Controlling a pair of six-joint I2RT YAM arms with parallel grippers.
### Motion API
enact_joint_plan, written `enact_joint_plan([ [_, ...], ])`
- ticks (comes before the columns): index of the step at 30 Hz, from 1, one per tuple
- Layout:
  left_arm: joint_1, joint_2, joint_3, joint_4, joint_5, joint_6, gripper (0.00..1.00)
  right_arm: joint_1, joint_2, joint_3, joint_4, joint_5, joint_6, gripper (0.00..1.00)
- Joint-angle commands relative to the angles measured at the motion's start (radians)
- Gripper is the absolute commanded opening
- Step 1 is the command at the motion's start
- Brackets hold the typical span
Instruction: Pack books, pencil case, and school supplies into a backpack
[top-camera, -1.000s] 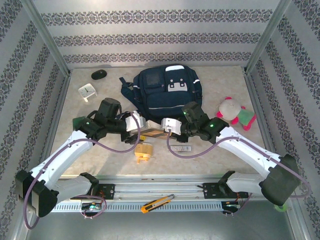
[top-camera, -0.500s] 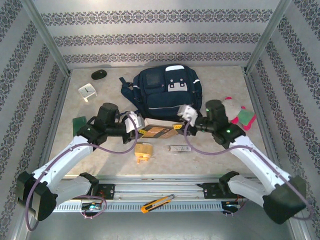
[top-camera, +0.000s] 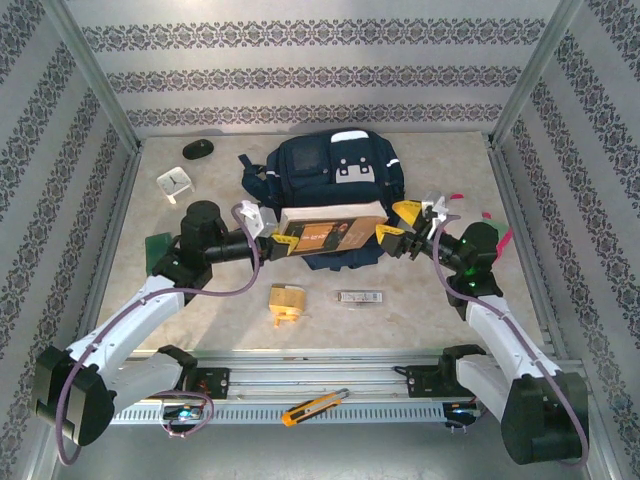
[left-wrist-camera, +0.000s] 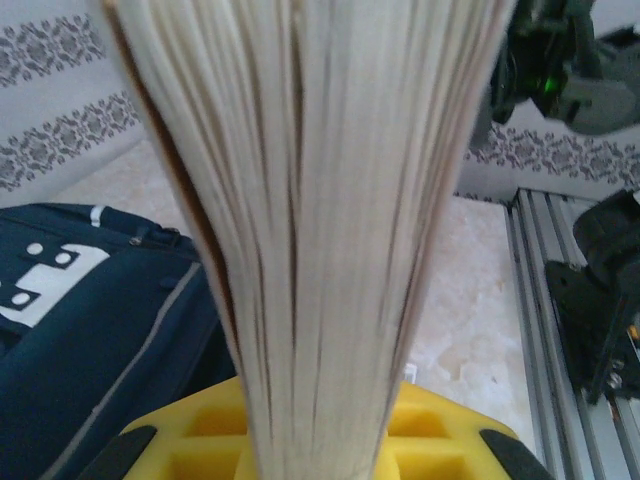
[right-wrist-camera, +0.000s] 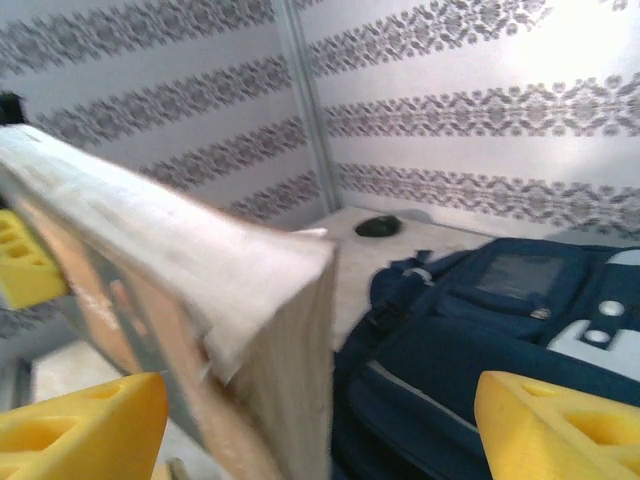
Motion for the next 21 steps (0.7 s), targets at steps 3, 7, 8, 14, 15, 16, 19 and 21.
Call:
enact_joint_plan([
  [3,0.022,0.041,0.063,0.252,0.088,-0.160,0.00,-0.001,0.047,-0.023,0.280,-0.100,0.195,0.83],
  [7,0.024,0.076,0.069,0.345,0.161,-0.232,0.00,0.021,0.076,-0.010,0.302,-0.175,0.182,0.84],
  [8,0.023,0.081,0.073,0.356,0.182,-0.238,0.00,0.028,0.083,-0.003,0.303,-0.199,0.171,0.84],
  [14,0.024,0.087,0.081,0.351,0.268,-0.229,0.00,0.047,0.114,0.039,0.320,-0.311,0.129,0.80],
  [15,0.025,0.086,0.080,0.349,0.270,-0.228,0.00,0.049,0.118,0.050,0.322,-0.336,0.133,0.78],
  [16,0.025,0.085,0.078,0.349,0.269,-0.226,0.00,0.049,0.121,0.060,0.322,-0.360,0.141,0.77],
  [19,0.028,0.091,0.074,0.352,0.262,-0.226,0.00,0.054,0.129,0.077,0.323,-0.415,0.162,0.68],
  [21,0.030,0.098,0.074,0.338,0.253,-0.220,0.00,0.057,0.121,0.072,0.325,-0.416,0.162,0.58],
])
